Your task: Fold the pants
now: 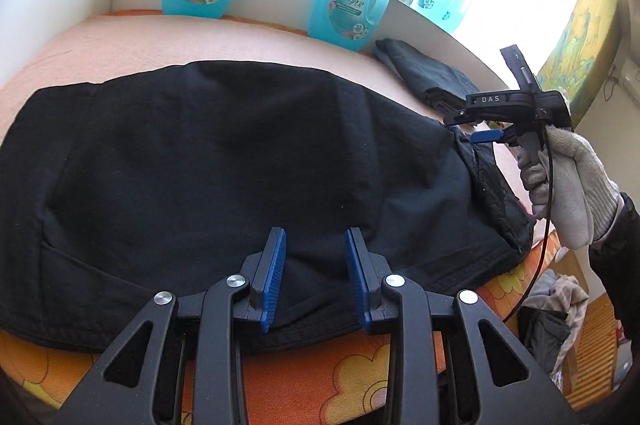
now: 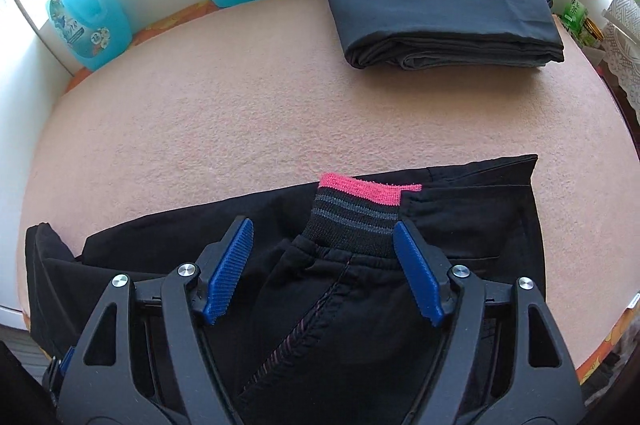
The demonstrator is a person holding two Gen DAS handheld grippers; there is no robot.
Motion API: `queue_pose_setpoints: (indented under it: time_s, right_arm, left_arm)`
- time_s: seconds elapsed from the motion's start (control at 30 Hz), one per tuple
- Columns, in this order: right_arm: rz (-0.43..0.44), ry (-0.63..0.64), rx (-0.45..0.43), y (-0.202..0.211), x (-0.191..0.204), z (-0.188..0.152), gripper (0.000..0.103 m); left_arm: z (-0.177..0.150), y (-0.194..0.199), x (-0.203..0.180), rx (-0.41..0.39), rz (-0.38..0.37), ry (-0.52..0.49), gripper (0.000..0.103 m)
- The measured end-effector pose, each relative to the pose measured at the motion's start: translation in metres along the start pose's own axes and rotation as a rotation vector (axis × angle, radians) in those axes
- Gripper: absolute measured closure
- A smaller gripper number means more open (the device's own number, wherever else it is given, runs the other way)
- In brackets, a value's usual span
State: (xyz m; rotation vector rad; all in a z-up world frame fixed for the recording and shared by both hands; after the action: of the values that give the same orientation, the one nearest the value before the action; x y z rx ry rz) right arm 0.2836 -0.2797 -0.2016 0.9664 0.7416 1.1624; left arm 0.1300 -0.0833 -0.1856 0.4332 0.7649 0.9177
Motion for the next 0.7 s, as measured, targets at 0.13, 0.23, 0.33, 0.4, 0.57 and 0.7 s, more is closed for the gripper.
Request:
queue_pose_setpoints:
  time_s: [0.13, 0.23, 0.33, 0.4, 0.57, 0.7]
  right_arm:
    - [-0.081, 0.035, 0.03, -0.013, 0.004, 0.0, 0.028]
    - [-0.093, 0.036, 0.021, -0.013, 0.004, -0.002, 0.028]
    - [-0.08, 0.021, 0.004, -0.01, 0.0, -0.003, 0.036]
    - [-0.057, -0.001, -0.002, -0.006, -0.007, -0.005, 0.044]
    - [0.052, -0.059, 0.004, 0.003, -0.017, -0.01, 0.063]
    - [0.132, -0.098, -0.037, 0.023, -0.028, -0.017, 0.078]
  left_arm:
    - [-0.001, 0.001, 0.002, -0.017, -0.02, 0.018, 0.074]
    - [-0.002, 0.002, 0.004, -0.021, -0.033, 0.027, 0.074]
    - [-0.003, 0.005, 0.006, -0.018, -0.043, 0.025, 0.074]
    - [-0.003, 0.004, 0.006, -0.014, -0.045, 0.02, 0.074]
    - [-0.002, 0.003, 0.006, -0.013, -0.051, 0.02, 0.074]
    - [0.0, 0.002, 0.007, -0.006, -0.056, 0.028, 0.074]
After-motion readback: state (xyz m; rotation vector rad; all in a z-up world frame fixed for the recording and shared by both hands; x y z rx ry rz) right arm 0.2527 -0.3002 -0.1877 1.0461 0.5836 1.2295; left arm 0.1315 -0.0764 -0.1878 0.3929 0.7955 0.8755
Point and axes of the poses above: each gripper's, at about its wrist camera, not at the fingertips, and y roughly against the way its jaws point, x to its left, z to its top, the point moved 10 cm from there along -y, roughly the way its jaws point, and after that the axes turned 2 degrees about -z, right-handed, at the moved point
